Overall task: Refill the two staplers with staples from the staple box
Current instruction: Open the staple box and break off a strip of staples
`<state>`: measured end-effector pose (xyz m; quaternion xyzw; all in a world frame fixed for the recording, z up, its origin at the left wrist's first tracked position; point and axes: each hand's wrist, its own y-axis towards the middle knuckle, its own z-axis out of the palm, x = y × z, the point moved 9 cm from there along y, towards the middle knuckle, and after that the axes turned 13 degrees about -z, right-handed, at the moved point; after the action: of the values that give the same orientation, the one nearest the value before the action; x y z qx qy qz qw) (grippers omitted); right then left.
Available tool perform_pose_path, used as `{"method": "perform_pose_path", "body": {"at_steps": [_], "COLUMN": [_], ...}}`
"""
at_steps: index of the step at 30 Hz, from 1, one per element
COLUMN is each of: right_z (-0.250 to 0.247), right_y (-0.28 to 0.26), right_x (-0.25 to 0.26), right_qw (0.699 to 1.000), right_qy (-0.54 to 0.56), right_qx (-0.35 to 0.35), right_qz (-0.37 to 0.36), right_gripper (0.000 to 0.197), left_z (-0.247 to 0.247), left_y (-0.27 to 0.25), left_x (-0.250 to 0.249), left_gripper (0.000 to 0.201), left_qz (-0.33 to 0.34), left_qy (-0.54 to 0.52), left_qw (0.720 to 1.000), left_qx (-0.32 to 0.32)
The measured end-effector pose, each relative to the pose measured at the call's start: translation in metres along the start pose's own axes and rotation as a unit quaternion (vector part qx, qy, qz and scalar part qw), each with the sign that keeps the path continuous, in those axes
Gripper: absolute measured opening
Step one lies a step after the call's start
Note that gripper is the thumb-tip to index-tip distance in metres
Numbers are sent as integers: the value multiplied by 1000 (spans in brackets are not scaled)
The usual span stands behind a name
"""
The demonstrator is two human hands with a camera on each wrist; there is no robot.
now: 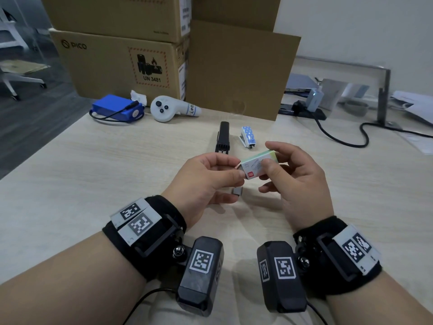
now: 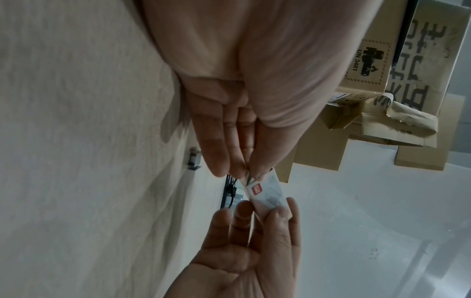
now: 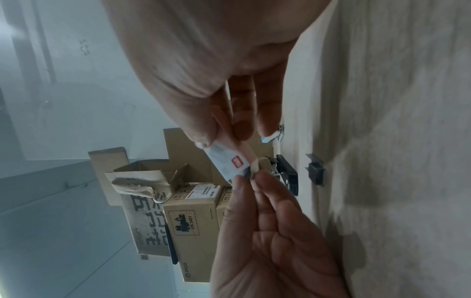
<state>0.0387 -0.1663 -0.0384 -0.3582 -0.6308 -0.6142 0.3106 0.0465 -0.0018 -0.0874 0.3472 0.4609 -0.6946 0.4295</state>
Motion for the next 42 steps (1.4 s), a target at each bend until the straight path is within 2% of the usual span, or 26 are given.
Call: {"method": "perform_pose_path", "body": {"at_steps": [5, 11, 18, 23, 28, 31, 36, 38, 42], "right_z": [0, -2, -6, -11, -14, -18, -19, -18, -17], "right_y": [0, 1, -4, -4, -3, -2, -3, -3, -4], "right_x": [1, -7, -29, -34, -41, -42, -40, -40, -40], "right_qw": [1000, 999, 990, 987, 976, 970, 972, 972, 974], "right_qy": [-6, 3, 37, 39, 92, 110, 103, 103, 101], "right_qx": [1, -8, -30, -41, -80, -99, -100, -97, -89], "right_qz": [-2, 32, 134, 153, 182, 194, 186, 185, 185], "right_gripper": [28, 24, 12, 11, 13, 14, 13, 12, 10], "left_z": [-1, -1, -5, -7, -20, -24, -24, -25, -24], "left_y": [0, 0, -1, -2, -6, -8, -10, -9, -8], "left_x": [0, -1, -2, -4, -16, -23, -22, -23, -25], "left_gripper": [22, 17, 24, 17, 12, 8, 8, 8, 5], "left_qz": [1, 1, 9, 16, 51, 77, 68, 55, 52], "left_qy": [0, -3, -14, -11, 41, 159, 369, 422, 472], "left_qw": [1000, 1000, 1000, 999, 994, 975, 914, 891, 865], "left_qx": [-5, -13, -27, -35, -87, -135, -157, -157, -160]}}
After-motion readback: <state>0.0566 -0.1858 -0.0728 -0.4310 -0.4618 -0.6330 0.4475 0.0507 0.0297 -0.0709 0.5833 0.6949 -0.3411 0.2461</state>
